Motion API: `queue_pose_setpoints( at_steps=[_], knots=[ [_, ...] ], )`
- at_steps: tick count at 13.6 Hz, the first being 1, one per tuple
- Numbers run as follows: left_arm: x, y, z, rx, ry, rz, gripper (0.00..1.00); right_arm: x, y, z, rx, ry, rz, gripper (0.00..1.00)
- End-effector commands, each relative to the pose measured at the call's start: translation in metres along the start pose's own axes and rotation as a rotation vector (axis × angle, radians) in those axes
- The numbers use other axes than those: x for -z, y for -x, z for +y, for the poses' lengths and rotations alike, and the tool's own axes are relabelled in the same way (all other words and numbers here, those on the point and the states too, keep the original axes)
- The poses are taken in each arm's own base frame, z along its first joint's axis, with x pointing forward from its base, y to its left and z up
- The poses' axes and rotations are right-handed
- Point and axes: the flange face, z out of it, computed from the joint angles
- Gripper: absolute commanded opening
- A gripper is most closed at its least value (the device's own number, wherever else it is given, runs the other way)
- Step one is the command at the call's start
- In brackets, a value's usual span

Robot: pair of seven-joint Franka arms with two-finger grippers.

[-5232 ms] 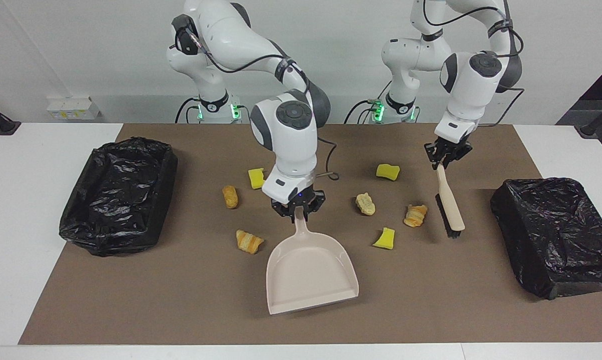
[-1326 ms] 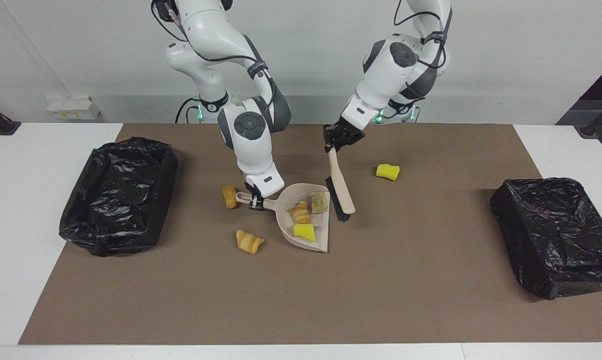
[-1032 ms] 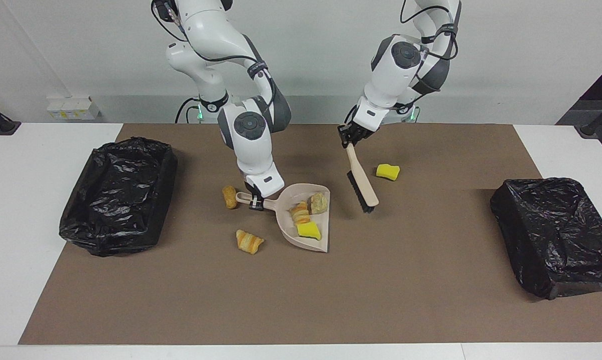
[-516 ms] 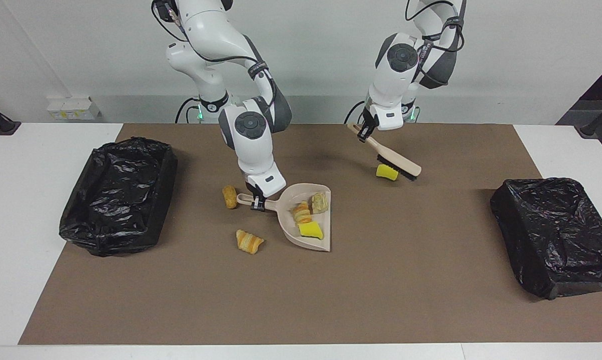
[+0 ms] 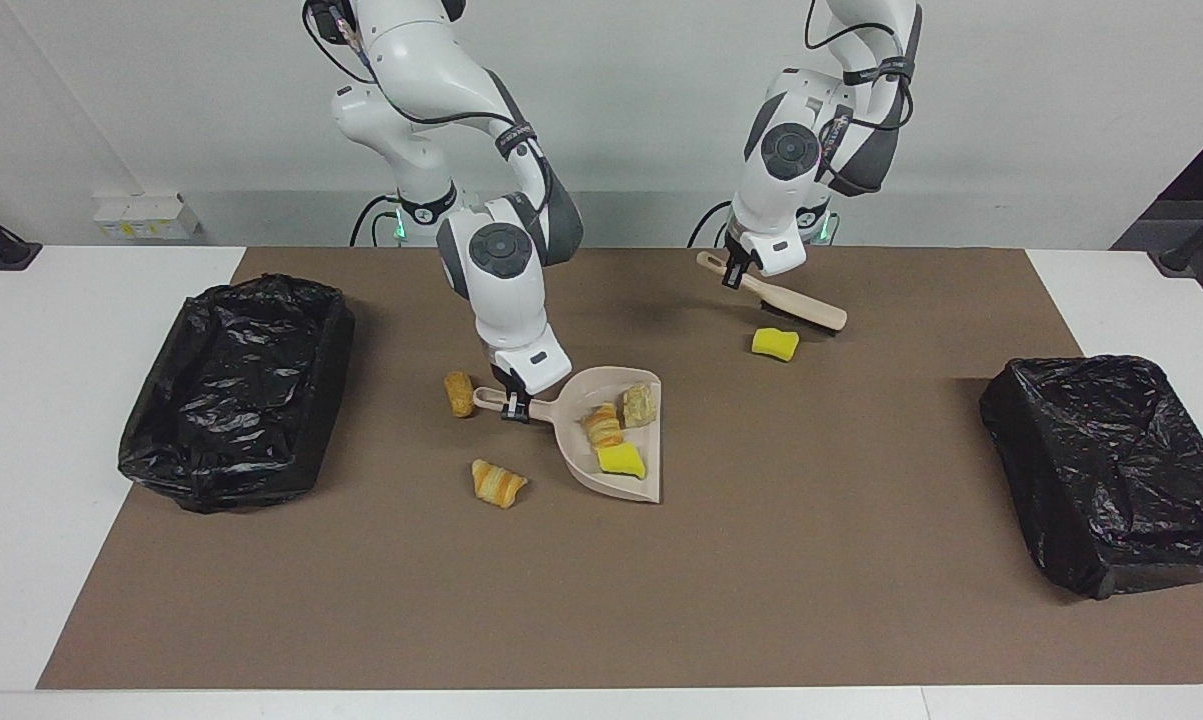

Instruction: Sweep and dump trash in bin

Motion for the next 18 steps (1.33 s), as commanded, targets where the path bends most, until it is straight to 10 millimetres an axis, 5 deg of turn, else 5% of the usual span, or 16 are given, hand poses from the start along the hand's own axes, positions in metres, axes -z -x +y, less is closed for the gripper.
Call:
queue_pose_setpoints(
  at_steps=[1, 4, 9, 13, 18],
  knots=[
    [-0.007, -0.005, 0.012, -0.093, 0.082, -0.042, 0.00, -0.010, -0.004, -0.001, 0.013, 0.009, 0.021, 0.00],
    [-0.013, -0.006, 0.031, -0.187, 0.153, -0.053, 0.00, -0.009, -0.005, -0.001, 0.012, 0.010, 0.022, 0.00],
    [0.014, -0.003, 0.080, -0.351, 0.294, -0.020, 0.00, -0.009, -0.006, -0.002, 0.004, 0.007, 0.020, 0.00],
    [-0.005, 0.033, 0.089, -0.719, 0.320, -0.023, 0.00, -0.006, -0.014, -0.008, -0.016, -0.002, -0.002, 0.00],
    [0.034, 0.074, 0.128, -0.819, 0.448, -0.066, 0.00, -0.005, -0.019, -0.011, -0.014, -0.006, -0.009, 0.00]
  ],
)
